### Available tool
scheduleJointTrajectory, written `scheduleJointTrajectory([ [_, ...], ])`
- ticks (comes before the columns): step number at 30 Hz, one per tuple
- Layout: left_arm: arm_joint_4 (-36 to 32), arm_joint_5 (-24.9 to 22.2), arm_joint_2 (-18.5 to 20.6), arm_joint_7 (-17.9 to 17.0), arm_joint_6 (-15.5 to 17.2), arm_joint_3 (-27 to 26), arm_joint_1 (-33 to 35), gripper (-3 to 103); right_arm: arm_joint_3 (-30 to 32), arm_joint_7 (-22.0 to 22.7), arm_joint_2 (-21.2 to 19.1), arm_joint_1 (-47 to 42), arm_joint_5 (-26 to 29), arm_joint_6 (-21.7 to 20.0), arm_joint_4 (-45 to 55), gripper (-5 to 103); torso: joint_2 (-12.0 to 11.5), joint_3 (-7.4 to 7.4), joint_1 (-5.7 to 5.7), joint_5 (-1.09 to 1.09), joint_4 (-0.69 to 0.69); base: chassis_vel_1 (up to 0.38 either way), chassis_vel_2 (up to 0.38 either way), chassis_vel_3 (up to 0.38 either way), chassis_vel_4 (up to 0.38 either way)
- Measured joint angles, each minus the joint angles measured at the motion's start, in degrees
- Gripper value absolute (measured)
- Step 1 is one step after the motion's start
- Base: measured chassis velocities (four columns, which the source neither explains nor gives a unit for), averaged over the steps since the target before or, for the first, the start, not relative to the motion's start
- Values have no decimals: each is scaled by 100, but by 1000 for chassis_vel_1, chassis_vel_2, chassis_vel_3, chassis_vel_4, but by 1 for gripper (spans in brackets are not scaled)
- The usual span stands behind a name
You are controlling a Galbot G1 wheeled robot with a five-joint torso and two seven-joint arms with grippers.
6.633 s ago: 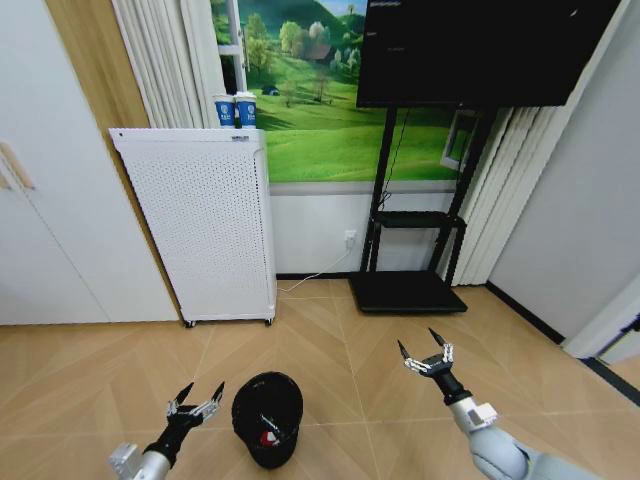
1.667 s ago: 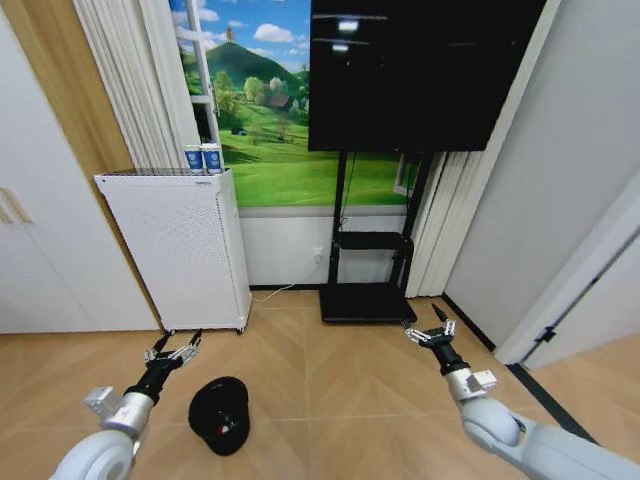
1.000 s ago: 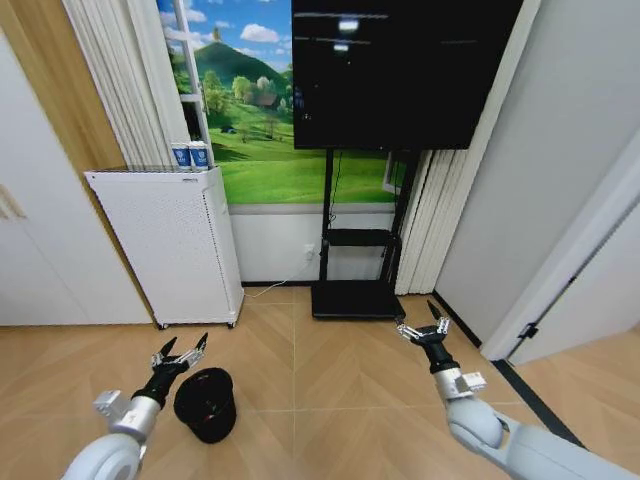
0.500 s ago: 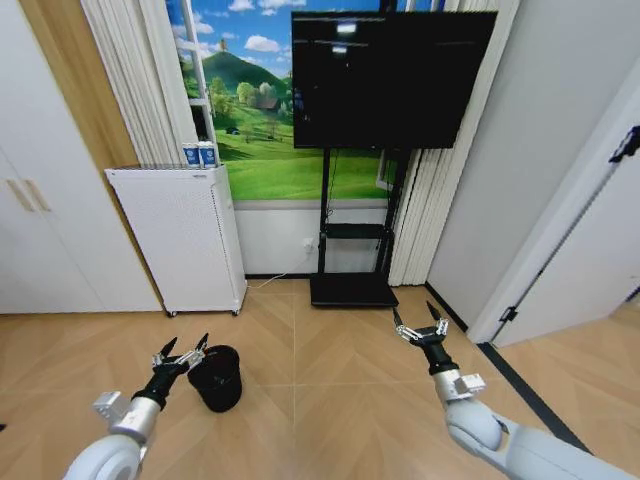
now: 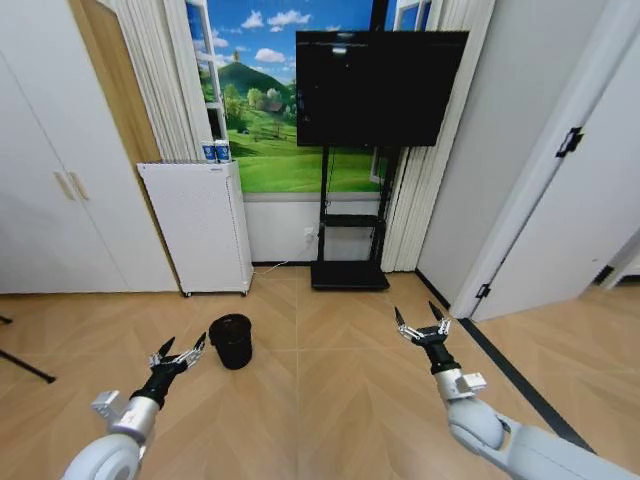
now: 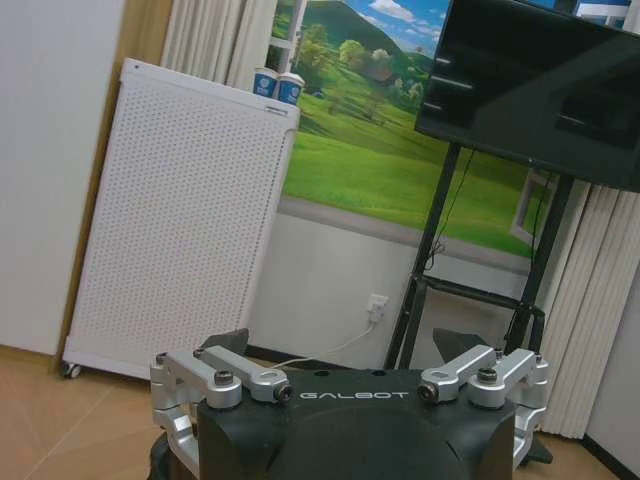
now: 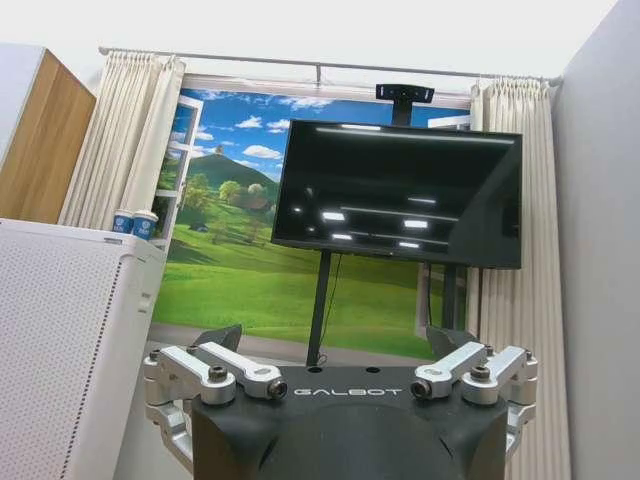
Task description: Pick up the trash bin and place the garbage on the floor into it.
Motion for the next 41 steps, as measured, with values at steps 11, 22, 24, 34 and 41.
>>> scheduleJointTrajectory([
  [11, -79, 55, -56, -616, 165, -8, -94, 100, -34, 489, -130, -3, -140, -337, 130, 100, 0, -2, -2, 11, -2, 343, -298, -364, 317],
  [22, -602, -30, 252, -1370, 509, -84, -247, 100, -14, 1138, -512, 243, 322, -1016, 599, 100, -4, 1, 4, 10, -3, 11, -48, -37, 39],
  [24, -623, -36, 262, -1382, 518, -100, -246, 100, 1, 1157, -530, 245, 362, -1026, 614, 100, -4, 2, 5, 7, -1, -67, 65, 45, -58],
  [34, -725, 42, 243, -1488, 734, -125, -199, 100, 16, 1328, -745, 229, 512, -1152, 967, 100, -2, -2, -1, 7, -1, 14, -2, -3, -1],
  [41, -726, 50, 241, -1488, 737, -125, -196, 100, 18, 1326, -748, 226, 517, -1153, 971, 100, -2, -1, -1, 8, -2, 0, 0, 0, 0],
])
